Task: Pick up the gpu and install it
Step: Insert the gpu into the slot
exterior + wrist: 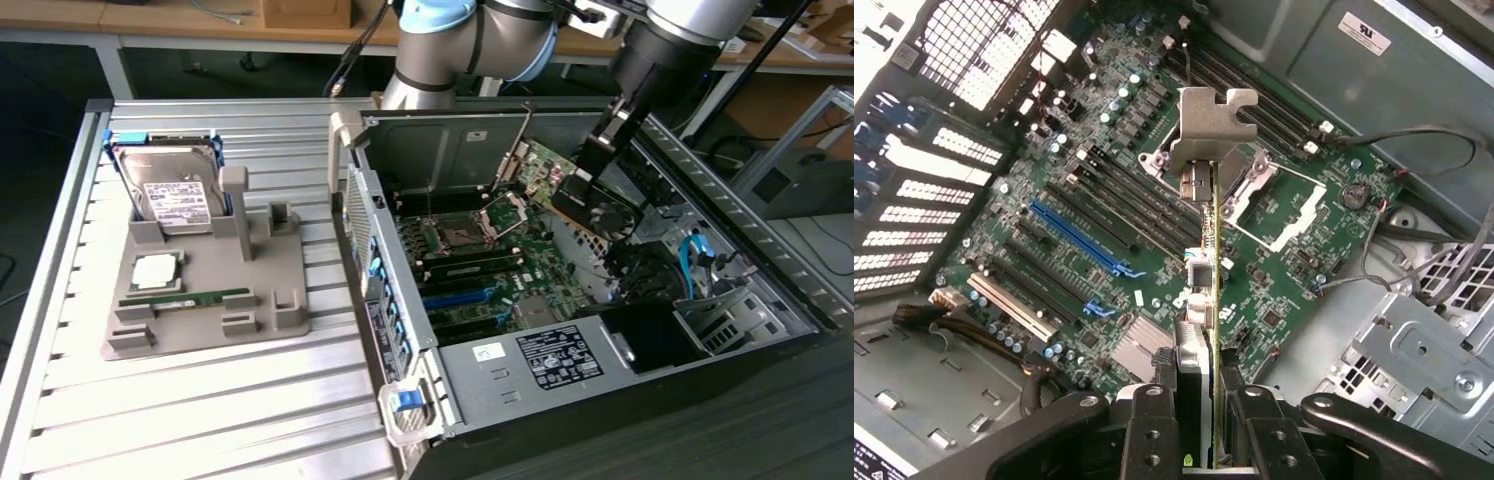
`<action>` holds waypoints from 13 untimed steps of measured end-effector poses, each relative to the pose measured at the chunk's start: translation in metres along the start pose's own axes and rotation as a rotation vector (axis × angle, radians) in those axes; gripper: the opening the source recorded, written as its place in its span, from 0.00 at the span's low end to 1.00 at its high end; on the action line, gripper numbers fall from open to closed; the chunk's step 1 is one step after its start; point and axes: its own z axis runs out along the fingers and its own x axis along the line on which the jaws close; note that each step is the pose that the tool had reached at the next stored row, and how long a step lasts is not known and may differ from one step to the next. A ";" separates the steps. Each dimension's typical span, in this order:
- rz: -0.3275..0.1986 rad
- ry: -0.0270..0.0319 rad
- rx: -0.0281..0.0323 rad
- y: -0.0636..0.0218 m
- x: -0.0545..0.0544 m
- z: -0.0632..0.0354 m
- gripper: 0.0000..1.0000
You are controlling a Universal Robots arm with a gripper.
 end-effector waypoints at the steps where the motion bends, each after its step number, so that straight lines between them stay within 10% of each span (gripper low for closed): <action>1: -0.004 0.0001 0.0002 0.0000 0.000 0.0000 0.27; 13: -0.048 0.0019 0.0022 0.0000 0.000 0.0000 0.27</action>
